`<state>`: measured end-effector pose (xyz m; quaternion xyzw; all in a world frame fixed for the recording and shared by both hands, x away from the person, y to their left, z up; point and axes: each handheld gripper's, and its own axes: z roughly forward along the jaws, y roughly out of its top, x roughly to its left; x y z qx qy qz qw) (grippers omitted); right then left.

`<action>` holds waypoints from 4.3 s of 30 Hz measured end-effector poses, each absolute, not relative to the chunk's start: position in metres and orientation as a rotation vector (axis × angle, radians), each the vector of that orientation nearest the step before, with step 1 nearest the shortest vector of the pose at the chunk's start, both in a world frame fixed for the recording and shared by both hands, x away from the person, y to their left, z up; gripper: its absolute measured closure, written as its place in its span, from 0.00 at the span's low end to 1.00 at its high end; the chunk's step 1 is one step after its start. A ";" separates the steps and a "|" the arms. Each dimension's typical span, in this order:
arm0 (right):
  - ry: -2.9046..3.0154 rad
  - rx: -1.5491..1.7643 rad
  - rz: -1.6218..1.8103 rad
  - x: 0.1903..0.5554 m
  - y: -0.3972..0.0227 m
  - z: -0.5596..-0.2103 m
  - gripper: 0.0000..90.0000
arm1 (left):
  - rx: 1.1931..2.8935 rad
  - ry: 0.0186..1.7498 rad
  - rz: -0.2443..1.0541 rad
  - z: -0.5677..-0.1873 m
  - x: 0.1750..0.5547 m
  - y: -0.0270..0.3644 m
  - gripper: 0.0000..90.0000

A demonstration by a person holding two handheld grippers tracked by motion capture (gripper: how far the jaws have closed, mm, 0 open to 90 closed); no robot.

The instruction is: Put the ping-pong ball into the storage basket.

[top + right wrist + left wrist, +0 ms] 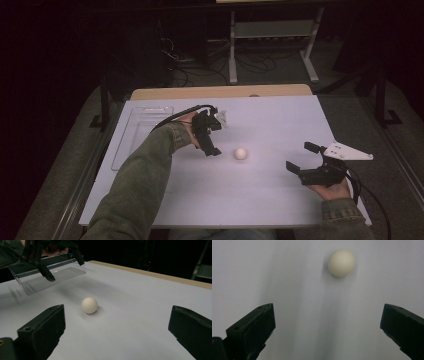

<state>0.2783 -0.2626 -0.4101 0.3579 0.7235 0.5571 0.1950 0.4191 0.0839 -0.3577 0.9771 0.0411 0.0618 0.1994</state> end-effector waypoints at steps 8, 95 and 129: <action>2.022 1.010 1.570 0.278 -0.265 -0.410 0.00 | 2.717 0.117 0.153 -0.362 0.422 0.077 0.00; 2.033 1.010 1.565 0.279 -0.266 -0.412 0.00 | 2.742 -0.005 0.044 -0.411 0.427 0.023 0.00; 2.036 1.011 1.561 0.279 -0.266 -0.413 0.00 | 2.735 -0.011 0.036 -0.416 0.426 0.018 0.10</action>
